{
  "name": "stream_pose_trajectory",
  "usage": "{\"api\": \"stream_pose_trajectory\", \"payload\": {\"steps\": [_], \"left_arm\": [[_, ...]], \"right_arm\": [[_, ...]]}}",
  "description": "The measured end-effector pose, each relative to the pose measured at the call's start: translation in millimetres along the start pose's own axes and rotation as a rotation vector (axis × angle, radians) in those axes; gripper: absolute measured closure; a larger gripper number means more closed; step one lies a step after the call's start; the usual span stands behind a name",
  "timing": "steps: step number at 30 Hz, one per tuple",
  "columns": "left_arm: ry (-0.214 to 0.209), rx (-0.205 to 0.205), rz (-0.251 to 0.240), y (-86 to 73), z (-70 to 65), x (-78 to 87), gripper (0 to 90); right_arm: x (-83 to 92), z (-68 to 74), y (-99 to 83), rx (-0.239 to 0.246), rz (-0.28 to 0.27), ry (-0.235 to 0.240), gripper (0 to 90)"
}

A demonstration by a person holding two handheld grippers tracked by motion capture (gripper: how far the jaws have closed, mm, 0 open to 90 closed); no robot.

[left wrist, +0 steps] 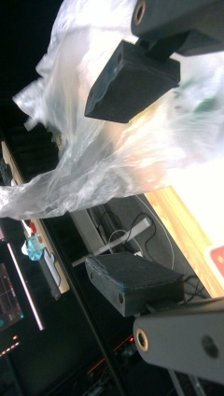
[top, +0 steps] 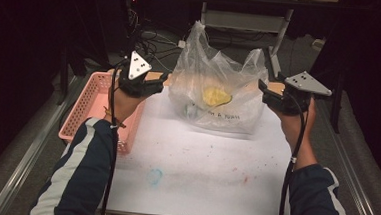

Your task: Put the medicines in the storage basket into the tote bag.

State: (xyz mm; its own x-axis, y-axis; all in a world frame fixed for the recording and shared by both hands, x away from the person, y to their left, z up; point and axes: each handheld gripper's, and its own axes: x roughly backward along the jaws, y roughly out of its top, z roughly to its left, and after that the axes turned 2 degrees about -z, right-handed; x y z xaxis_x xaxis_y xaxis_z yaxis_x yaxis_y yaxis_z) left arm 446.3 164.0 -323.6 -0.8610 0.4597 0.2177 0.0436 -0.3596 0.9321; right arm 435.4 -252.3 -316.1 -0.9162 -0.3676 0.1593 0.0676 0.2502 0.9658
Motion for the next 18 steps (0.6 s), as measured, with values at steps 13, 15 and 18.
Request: {"api": "stream_pose_trajectory", "payload": {"steps": [13,15,18], "left_arm": [[-0.003,0.032,-0.014,-36.1,-6.5,31.9,18.9],[-0.010,0.042,-0.018,-40.8,-6.2,36.3,18.9],[-0.017,0.042,-0.020,-47.1,-6.9,41.8,18.8]], "right_arm": [[13.7,18.5,-24.5,-0.040,-0.002,0.048,27.4],[14.5,20.0,-29.2,-0.040,0.004,0.052,27.2],[16.2,21.2,-35.4,-0.043,0.006,0.055,26.7]]}}
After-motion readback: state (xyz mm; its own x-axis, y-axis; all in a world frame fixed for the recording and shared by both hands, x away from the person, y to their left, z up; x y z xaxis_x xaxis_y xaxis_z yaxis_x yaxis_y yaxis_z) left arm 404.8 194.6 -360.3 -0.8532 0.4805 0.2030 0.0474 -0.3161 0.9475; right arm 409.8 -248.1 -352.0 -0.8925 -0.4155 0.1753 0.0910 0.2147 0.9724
